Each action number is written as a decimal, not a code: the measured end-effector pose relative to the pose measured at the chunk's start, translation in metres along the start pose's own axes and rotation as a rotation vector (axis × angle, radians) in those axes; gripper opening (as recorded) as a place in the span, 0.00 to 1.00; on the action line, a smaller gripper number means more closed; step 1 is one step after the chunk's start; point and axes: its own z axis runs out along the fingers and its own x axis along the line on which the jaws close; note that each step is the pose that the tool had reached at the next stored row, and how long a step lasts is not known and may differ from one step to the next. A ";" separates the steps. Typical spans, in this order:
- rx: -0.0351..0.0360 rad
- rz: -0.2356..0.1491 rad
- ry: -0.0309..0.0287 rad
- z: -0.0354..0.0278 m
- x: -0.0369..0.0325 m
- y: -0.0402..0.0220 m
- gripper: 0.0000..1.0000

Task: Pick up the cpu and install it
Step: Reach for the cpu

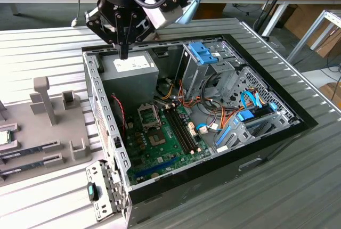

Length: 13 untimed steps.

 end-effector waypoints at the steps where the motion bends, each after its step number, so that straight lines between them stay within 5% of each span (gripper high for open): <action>1: -0.0001 0.000 0.0000 0.0000 0.0009 -0.0001 0.11; 13: -0.0001 0.000 0.0000 -0.0001 0.0092 -0.0007 0.11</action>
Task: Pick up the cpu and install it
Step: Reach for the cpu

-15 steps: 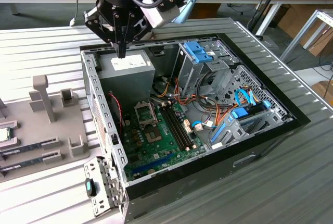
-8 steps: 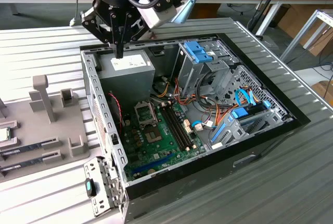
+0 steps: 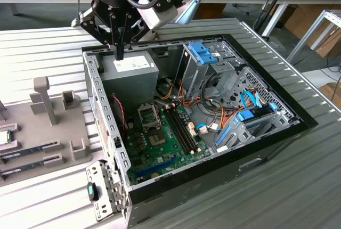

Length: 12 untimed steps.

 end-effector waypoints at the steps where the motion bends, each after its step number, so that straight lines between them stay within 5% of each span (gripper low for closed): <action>1: 0.0000 0.000 0.0000 0.0000 0.0006 0.0000 0.11; 12: 0.0000 0.000 0.0000 0.0001 0.0049 -0.0004 0.11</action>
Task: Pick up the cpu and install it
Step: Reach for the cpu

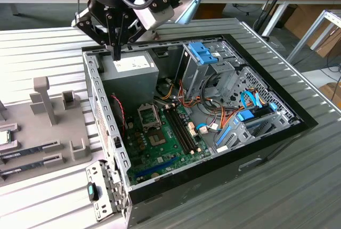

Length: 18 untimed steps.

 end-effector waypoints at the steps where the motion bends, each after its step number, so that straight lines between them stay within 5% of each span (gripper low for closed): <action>1: 0.0001 0.000 0.0001 0.0000 0.0002 0.0000 0.11; 18: 0.0000 0.000 0.0001 0.0004 0.0042 -0.0003 0.11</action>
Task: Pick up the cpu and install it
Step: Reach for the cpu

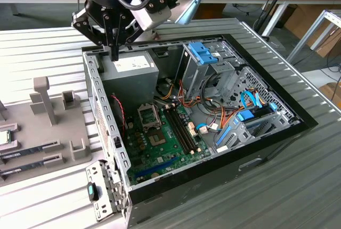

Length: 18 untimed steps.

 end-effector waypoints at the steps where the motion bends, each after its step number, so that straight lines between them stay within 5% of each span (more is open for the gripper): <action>1: 0.0000 0.000 0.0000 0.0000 0.0002 0.0000 0.11; 18: 0.0000 0.000 0.0000 0.0004 0.0035 -0.0003 0.11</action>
